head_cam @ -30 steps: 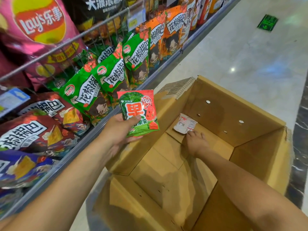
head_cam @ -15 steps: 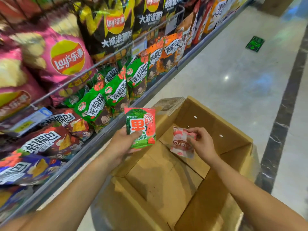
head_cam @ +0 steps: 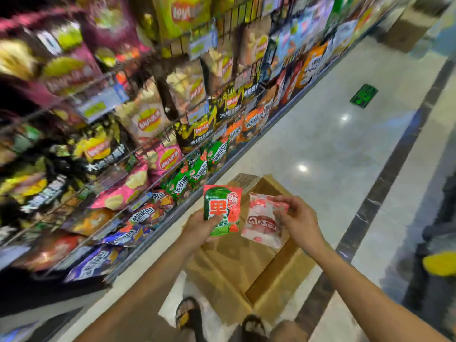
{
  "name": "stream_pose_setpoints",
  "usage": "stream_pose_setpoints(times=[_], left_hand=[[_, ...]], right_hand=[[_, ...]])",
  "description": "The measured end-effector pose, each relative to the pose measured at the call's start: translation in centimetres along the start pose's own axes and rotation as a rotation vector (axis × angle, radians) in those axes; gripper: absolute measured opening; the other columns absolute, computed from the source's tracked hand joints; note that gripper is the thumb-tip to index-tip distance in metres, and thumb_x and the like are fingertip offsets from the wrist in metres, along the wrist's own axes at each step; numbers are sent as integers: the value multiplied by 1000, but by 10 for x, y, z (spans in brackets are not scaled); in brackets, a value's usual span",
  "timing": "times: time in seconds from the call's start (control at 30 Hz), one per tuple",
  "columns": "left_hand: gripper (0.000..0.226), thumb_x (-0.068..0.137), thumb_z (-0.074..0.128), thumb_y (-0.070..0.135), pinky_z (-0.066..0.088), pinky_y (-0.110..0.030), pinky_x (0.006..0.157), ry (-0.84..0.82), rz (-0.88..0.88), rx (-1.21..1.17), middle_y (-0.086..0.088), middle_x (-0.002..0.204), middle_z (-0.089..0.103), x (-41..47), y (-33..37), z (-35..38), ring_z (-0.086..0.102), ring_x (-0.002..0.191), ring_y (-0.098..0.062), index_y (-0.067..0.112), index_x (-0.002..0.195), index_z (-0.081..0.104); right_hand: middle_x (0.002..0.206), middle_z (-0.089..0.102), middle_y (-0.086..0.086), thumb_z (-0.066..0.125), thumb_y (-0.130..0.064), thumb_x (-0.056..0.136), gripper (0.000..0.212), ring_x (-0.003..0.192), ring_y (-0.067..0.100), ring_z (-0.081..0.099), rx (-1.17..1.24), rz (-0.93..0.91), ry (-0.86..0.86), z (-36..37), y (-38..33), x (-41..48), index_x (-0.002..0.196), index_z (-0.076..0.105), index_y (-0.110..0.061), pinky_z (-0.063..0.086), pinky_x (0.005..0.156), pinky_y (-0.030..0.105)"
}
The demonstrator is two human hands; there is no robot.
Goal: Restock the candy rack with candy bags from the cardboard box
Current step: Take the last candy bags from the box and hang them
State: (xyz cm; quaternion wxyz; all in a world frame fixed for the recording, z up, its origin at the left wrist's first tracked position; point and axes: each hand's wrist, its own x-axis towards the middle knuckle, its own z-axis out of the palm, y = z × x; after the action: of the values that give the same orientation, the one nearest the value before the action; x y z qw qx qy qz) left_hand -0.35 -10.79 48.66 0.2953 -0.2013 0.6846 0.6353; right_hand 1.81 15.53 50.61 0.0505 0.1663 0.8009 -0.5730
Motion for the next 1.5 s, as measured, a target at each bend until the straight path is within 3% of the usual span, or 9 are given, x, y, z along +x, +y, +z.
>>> stream_pose_setpoints(times=[0.1, 0.4, 0.57, 0.7, 0.93, 1.03, 1.23, 1.4, 1.5], left_hand=[[12, 102, 66, 18, 64, -32, 76, -14, 53, -14, 11, 96, 81, -62, 55, 6, 78, 84, -7, 29, 105, 71], [37, 82, 81, 52, 61, -43, 93, -24, 205, -76, 7, 114, 79, -213, 128, 26, 75, 107, -17, 36, 114, 74], [34, 85, 85, 37, 57, -48, 100, 45, 295, -139, -2, 113, 80, -263, 144, 29, 76, 105, -25, 26, 115, 73], [39, 83, 86, 45, 56, -53, 103, 159, 352, -239, -3, 115, 79, -294, 150, 17, 76, 108, -27, 26, 115, 76], [28, 92, 78, 29, 60, -32, 79, 401, 465, -369, -1, 108, 81, -348, 156, -23, 78, 97, -20, 17, 116, 71], [25, 92, 79, 26, 59, -24, 73, 477, 485, -377, 0, 106, 81, -370, 150, -46, 78, 93, -15, 16, 114, 72], [36, 88, 83, 34, 59, -47, 95, 530, 490, -415, 2, 108, 81, -417, 125, -94, 77, 101, -21, 20, 119, 71], [31, 93, 76, 36, 59, -45, 96, 534, 501, -468, 1, 113, 80, -476, 98, -145, 77, 102, -18, 21, 120, 70], [74, 79, 78, 69, 52, -57, 107, 602, 492, -535, 2, 131, 73, -510, 77, -180, 68, 122, -26, 24, 135, 63]], right_hand=[[116, 72, 2, 69, -2, 94, 24, 97, 14, 73, 89, 5, -54, -27, -69, -29, 106, 71, -22, 64, 72, 33], [111, 72, 1, 65, 0, 96, 33, 92, 17, 76, 219, -128, -227, -81, -218, -99, 124, 61, -17, 63, 62, 32], [131, 65, -1, 77, -17, 91, 52, 113, 24, 70, 242, -197, -328, -72, -265, -117, 134, 57, -38, 64, 80, 50], [128, 63, -7, 82, -24, 86, 55, 115, 9, 66, 237, -267, -367, -58, -291, -133, 134, 57, -36, 63, 86, 45], [120, 64, -8, 82, -33, 85, 58, 106, 2, 62, 84, -288, -553, -8, -311, -173, 135, 54, -24, 55, 73, 15], [131, 63, -1, 82, -41, 83, 66, 120, 16, 61, 41, -305, -570, 19, -320, -191, 138, 57, -15, 54, 94, 29], [115, 72, -7, 81, -47, 83, 40, 106, 12, 69, 22, -357, -621, 70, -346, -236, 115, 69, -25, 57, 88, 34], [111, 69, -14, 79, -35, 88, 22, 93, 3, 66, 52, -418, -665, 104, -375, -291, 104, 64, -33, 56, 78, 30], [110, 61, -20, 76, -32, 91, 18, 90, -1, 60, 50, -453, -679, 125, -394, -324, 103, 62, -35, 50, 68, 23]])
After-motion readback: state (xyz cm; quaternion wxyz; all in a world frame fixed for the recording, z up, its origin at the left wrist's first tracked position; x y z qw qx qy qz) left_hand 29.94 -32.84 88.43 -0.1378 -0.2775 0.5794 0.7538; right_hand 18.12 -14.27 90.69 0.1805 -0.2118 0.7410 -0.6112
